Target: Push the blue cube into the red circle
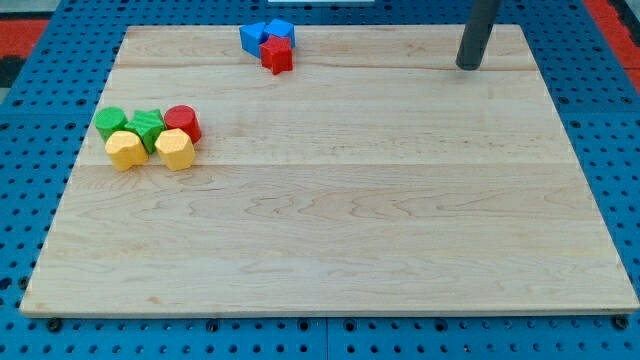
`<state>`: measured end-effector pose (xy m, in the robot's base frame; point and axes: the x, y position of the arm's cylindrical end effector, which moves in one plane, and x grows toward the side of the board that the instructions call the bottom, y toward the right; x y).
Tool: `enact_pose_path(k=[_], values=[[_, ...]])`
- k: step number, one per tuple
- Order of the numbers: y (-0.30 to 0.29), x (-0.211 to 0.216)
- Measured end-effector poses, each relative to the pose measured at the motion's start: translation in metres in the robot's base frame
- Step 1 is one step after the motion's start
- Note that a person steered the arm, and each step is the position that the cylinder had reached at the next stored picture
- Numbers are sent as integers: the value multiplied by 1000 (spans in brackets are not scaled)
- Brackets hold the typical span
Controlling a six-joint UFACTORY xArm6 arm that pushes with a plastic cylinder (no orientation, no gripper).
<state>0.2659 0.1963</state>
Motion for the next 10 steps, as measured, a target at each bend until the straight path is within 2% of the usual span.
enact_pose_path(k=[2,3,4,5,6,7,8,9,10], values=[[2,-32],[-114,-63],[-225,-67],[-305,-68],[-331,-64],[-326,-14],[-336,58],[-328,67],[-222,66]])
